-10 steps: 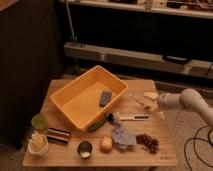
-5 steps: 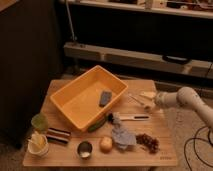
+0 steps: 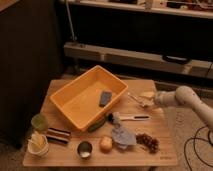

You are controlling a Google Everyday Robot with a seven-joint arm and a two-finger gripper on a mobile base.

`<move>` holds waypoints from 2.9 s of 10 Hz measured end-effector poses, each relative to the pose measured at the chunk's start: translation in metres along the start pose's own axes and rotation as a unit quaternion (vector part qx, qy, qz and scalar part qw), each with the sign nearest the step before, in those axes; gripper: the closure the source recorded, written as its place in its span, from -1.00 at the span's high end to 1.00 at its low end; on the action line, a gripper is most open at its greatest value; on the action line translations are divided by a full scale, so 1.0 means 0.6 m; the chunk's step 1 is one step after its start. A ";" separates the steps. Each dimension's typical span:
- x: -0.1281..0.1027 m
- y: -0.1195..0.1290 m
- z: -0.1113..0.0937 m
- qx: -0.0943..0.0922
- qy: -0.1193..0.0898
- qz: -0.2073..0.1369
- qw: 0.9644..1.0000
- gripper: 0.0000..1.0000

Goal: Place fork in plastic cup

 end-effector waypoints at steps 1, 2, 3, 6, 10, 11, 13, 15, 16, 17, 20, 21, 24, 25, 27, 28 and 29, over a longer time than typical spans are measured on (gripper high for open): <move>0.000 -0.002 -0.001 0.014 -0.004 0.002 1.000 -0.17; 0.000 -0.010 -0.007 0.028 -0.010 0.008 1.000 -0.41; 0.000 -0.016 -0.011 0.035 -0.013 0.014 0.999 -0.58; 0.005 -0.024 -0.012 0.052 -0.018 0.024 0.998 -1.00; 0.003 -0.012 -0.031 0.048 -0.029 0.014 0.998 -1.00; 0.001 0.003 -0.047 0.046 -0.035 0.002 0.998 -1.00; -0.006 0.048 -0.102 0.057 -0.052 -0.021 0.997 -1.00; -0.008 0.105 -0.166 0.073 -0.077 -0.047 0.993 -1.00; -0.007 0.131 -0.196 0.077 -0.092 -0.065 0.991 -1.00; -0.006 0.158 -0.225 0.077 -0.108 -0.084 0.988 -1.00; -0.002 0.241 -0.299 0.075 -0.154 -0.156 0.973 -1.00; 0.000 0.276 -0.316 0.082 -0.163 -0.189 0.965 -1.00; 0.018 0.380 -0.336 0.127 -0.160 -0.309 0.929 -1.00; 0.037 0.437 -0.329 0.149 -0.150 -0.372 0.904 -1.00; 0.064 0.497 -0.309 0.173 -0.129 -0.440 0.872 -1.00; 0.082 0.533 -0.287 0.184 -0.113 -0.477 0.852 -1.00; 0.102 0.569 -0.264 0.188 -0.097 -0.510 0.834 -1.00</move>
